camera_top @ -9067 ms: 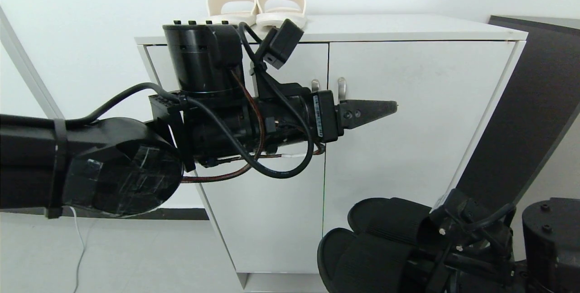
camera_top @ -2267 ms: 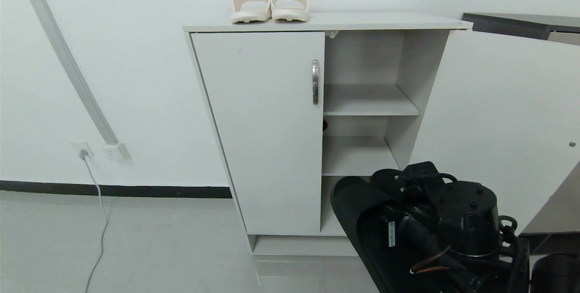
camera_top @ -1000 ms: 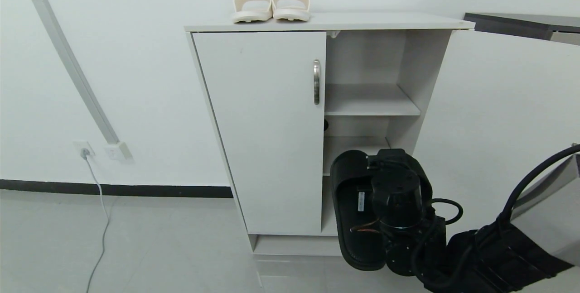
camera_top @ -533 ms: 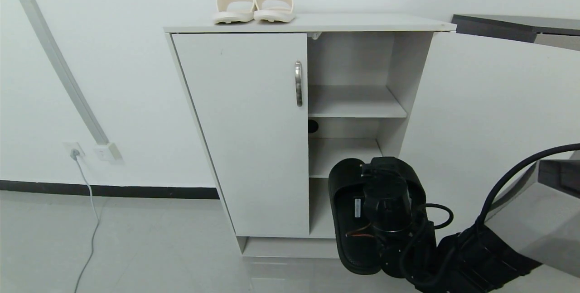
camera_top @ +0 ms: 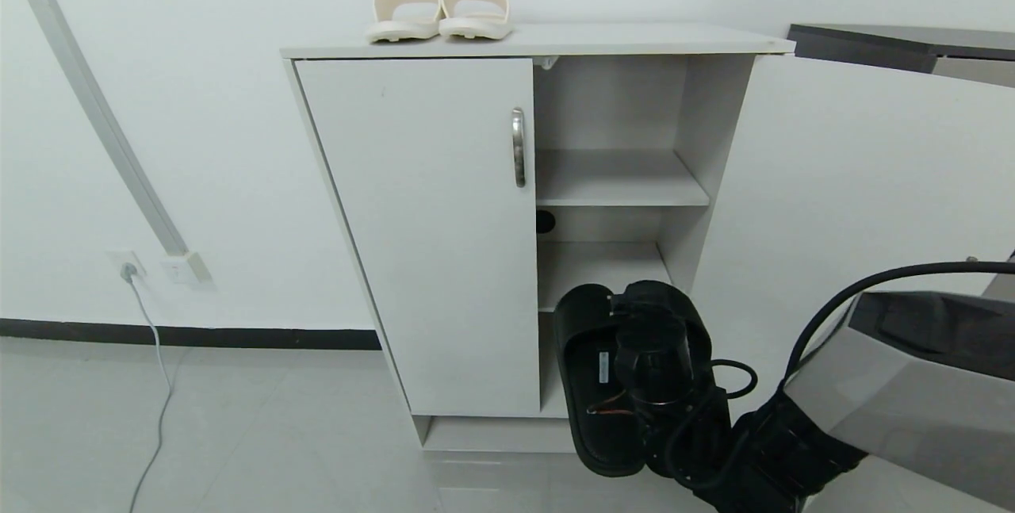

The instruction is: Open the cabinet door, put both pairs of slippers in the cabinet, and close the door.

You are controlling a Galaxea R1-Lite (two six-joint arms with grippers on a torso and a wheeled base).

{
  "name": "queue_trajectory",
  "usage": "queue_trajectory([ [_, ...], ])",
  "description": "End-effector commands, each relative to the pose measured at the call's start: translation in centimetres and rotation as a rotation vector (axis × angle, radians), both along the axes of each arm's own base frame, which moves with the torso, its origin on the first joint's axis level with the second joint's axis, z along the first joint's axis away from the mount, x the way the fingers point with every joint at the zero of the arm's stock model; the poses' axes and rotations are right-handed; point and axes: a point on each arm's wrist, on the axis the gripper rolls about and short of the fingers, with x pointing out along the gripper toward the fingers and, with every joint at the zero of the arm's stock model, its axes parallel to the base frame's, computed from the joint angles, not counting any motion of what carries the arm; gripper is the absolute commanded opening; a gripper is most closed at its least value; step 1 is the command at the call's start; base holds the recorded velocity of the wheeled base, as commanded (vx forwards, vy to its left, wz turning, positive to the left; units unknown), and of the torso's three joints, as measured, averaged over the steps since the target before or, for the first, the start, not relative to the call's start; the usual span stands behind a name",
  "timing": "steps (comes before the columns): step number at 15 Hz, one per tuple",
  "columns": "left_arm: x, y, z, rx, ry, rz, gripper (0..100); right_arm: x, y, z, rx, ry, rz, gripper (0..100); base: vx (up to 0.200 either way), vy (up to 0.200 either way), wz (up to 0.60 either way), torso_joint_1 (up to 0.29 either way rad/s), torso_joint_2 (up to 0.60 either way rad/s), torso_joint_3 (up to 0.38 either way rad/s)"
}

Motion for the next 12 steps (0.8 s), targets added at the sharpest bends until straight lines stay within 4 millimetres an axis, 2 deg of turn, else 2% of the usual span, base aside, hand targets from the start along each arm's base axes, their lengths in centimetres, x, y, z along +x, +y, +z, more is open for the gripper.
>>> queue_trajectory([
  [1,0.0,0.0,0.0,0.000,0.002,-0.002,0,0.6,0.2,-1.0,-0.009,0.012,0.000,0,0.000,0.000,0.00,0.000,0.00,0.000],
  [6,0.0,0.0,0.0,0.000,0.002,-0.003,0,0.8,0.5,-1.4,-0.006,0.023,0.031,0,0.000,0.000,0.00,0.000,0.00,0.000],
  [12,0.0,0.0,0.0,0.000,0.002,-0.003,0,1.5,0.6,-2.0,-0.008,0.028,0.024,0,0.000,0.000,0.00,0.002,0.00,-0.171],
])
